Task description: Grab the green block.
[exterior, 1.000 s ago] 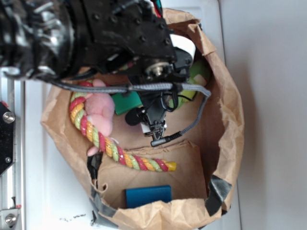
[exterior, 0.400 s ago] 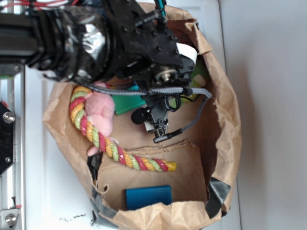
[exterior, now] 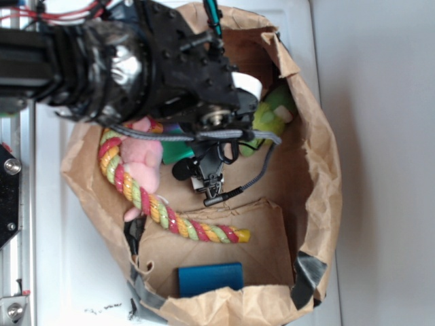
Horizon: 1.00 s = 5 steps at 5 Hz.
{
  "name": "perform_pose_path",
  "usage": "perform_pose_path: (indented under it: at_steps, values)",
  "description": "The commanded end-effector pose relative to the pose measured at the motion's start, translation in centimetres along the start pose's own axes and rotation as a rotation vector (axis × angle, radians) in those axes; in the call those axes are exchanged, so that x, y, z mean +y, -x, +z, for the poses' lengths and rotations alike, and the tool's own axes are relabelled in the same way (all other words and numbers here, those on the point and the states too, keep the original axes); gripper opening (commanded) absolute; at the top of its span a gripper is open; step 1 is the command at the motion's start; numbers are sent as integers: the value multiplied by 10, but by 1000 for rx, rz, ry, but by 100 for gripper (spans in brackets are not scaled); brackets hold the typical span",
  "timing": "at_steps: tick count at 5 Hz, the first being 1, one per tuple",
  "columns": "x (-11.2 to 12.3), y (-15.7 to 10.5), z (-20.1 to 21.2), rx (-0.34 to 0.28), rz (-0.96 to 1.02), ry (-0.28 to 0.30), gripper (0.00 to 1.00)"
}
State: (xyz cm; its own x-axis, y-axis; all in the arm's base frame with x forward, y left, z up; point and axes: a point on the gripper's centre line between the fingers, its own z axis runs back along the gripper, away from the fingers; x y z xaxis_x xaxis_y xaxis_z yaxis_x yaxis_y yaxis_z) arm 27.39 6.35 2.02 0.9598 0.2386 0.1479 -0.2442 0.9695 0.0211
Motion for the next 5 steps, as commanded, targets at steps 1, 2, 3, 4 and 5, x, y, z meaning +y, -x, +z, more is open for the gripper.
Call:
perform_pose_path:
  at_steps: [1,2,3,4,5]
  values:
    - [-37,78,1,-25,-10,0,0]
    - [-43,93,-1,-25,-9,2,0]
    - [-50,108,-1,-30,-18,8,0]
    - [-53,119,-2,-28,-16,16,0]
    - [-55,126,-2,-28,-4,12,0]
